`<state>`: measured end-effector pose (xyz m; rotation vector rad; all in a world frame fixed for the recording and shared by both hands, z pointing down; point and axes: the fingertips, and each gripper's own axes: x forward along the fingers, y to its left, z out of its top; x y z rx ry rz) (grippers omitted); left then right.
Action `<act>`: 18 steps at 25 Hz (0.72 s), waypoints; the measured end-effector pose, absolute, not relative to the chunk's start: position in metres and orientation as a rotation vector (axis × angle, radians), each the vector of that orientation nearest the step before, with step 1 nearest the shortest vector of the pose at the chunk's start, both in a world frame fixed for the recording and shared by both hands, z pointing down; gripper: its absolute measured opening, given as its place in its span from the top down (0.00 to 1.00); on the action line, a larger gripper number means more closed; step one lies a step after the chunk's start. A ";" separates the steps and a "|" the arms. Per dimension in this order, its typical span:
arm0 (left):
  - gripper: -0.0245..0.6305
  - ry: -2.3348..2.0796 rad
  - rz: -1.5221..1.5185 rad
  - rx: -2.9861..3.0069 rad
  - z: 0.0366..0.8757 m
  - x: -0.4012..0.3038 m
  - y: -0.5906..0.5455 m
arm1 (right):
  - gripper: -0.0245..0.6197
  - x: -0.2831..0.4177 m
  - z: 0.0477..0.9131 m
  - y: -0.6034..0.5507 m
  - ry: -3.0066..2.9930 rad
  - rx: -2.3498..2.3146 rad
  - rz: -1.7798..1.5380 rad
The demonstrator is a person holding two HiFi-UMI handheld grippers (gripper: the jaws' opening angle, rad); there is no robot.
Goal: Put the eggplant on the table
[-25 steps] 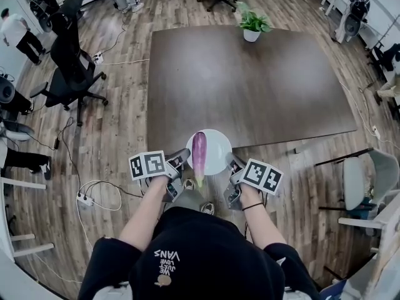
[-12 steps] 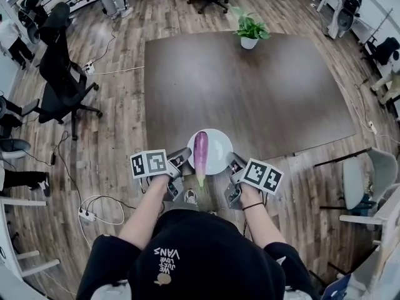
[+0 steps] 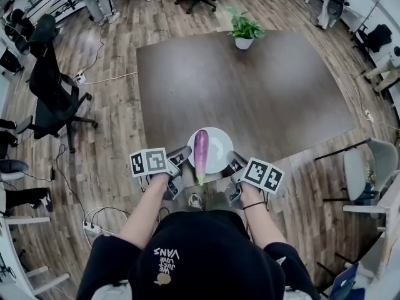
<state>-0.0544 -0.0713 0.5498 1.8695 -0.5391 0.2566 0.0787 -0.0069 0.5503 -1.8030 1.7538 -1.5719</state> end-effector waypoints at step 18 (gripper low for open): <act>0.92 -0.563 0.239 1.845 0.551 -0.019 -0.134 | 0.90 0.116 0.553 -0.073 1.771 -1.799 -1.607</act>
